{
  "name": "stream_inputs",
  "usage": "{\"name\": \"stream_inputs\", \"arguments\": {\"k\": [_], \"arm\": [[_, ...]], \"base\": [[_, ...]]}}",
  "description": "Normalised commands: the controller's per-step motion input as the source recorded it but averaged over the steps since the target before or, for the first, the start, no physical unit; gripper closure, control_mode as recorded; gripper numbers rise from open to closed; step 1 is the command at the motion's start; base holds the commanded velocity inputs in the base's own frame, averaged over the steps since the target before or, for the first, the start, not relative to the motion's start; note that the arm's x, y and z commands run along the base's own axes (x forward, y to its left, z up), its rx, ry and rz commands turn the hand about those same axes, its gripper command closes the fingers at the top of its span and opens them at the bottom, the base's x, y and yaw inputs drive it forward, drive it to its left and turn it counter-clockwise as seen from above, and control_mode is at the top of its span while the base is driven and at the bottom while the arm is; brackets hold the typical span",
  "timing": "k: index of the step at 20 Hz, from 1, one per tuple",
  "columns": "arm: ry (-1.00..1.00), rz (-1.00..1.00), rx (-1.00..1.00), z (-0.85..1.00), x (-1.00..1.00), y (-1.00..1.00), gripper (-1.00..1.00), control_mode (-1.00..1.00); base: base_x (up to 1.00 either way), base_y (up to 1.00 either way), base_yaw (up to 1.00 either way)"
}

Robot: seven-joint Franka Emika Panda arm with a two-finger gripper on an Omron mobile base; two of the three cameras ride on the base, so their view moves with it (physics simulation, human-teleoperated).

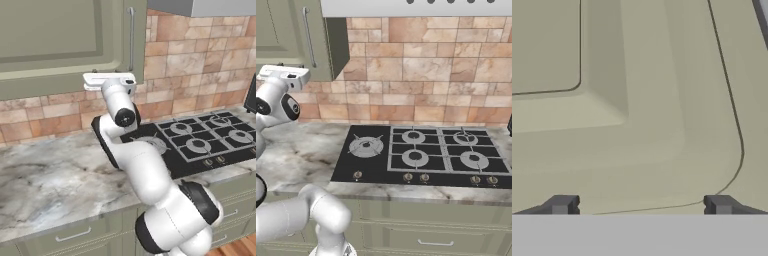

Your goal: Close all open cabinet doors.

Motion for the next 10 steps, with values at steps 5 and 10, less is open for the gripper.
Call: {"name": "stream_inputs", "arguments": {"k": [5,10], "arm": [[0.04,0.01,0.00,0.07,0.33,0.00,-1.00,-1.00],[0.04,0.02,0.00,0.05,0.17,0.00,-1.00,-1.00]], "base": [[0.00,0.00,0.00],[0.00,0.00,0.00]]}}
